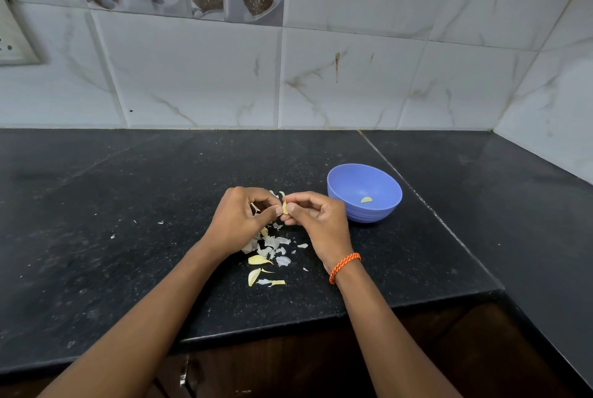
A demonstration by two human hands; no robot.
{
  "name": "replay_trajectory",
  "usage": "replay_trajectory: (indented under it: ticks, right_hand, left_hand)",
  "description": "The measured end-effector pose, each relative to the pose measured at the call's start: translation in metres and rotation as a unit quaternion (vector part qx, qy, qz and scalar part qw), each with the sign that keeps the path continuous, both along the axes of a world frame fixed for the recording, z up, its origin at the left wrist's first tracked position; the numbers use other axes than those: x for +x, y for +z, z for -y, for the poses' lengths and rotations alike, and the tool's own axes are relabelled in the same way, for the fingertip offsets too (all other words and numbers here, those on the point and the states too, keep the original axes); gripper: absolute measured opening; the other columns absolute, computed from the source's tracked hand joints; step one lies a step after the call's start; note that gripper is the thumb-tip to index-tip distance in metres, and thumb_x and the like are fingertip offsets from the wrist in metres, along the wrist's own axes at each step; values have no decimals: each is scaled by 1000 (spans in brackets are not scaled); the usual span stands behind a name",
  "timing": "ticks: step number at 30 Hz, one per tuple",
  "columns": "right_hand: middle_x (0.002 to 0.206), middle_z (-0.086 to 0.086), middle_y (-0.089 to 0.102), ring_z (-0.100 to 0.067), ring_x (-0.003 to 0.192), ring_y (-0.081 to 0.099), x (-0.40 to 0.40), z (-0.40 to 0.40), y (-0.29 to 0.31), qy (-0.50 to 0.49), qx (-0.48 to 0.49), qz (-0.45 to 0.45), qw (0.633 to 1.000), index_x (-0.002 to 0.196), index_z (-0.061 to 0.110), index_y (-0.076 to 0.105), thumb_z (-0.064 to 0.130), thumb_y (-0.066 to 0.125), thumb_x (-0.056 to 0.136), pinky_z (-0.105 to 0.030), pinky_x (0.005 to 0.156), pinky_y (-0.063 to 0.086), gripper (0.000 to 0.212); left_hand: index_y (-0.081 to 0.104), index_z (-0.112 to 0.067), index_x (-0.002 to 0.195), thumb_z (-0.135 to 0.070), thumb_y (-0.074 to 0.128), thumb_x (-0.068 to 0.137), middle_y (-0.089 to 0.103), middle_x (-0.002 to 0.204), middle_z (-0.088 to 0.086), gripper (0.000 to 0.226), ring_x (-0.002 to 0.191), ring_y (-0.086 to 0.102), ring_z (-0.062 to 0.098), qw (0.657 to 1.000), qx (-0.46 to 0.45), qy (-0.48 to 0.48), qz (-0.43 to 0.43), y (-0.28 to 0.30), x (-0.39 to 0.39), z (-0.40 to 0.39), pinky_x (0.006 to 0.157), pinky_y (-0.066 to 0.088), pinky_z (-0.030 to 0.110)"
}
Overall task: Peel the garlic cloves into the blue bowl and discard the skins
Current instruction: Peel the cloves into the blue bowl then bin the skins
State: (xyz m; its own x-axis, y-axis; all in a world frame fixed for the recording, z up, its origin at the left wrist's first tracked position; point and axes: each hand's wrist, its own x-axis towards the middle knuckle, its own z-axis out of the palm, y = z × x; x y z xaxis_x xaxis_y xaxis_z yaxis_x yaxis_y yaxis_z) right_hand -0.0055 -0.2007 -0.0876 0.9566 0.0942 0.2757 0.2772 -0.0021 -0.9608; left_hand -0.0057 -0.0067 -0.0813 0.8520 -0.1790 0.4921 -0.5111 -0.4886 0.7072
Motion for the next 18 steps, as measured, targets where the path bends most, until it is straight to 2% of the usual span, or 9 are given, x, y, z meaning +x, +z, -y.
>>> replay_trajectory:
  ticks: [4, 8, 14, 18]
  right_hand:
    - [95, -10, 82, -27, 88, 80, 0, -1, -1, 7, 5, -2, 1000, 114, 6, 78, 2, 74, 97, -36, 83, 65, 17]
    - [96, -12, 81, -28, 89, 80, 0, -3, 1, 9, 19, 1, 1000, 110, 5, 78, 2, 77, 94, -37, 83, 65, 16]
    - [101, -9, 81, -24, 97, 79, -1, -3, 1, 19, -6, 14, 1000, 107, 6, 79, 2, 82, 90, -38, 89, 65, 18]
    - [99, -10, 81, -25, 94, 80, -1, -4, 2, 14, -5, 17, 1000, 107, 5, 78, 0, 82, 89, -35, 85, 65, 19]
  left_hand:
    - [78, -22, 78, -13, 78, 91, 74, 73, -2, 16, 64, 66, 17, 1000, -13, 4, -4, 1, -2, 3, 62, 52, 31]
    - [75, -22, 73, -15, 76, 87, 70, 68, -2, 16, 62, 63, 18, 1000, -21, 17, 0, 2, -2, 4, 62, 50, 27]
    - [74, -19, 71, -29, 76, 84, 70, 69, 3, 16, 64, 64, 21, 998, -54, 16, -17, 1, -2, 5, 63, 52, 33]
    - [75, -15, 73, -27, 76, 84, 73, 71, 3, 16, 67, 68, 25, 997, -69, 12, -30, 2, -3, 6, 66, 55, 38]
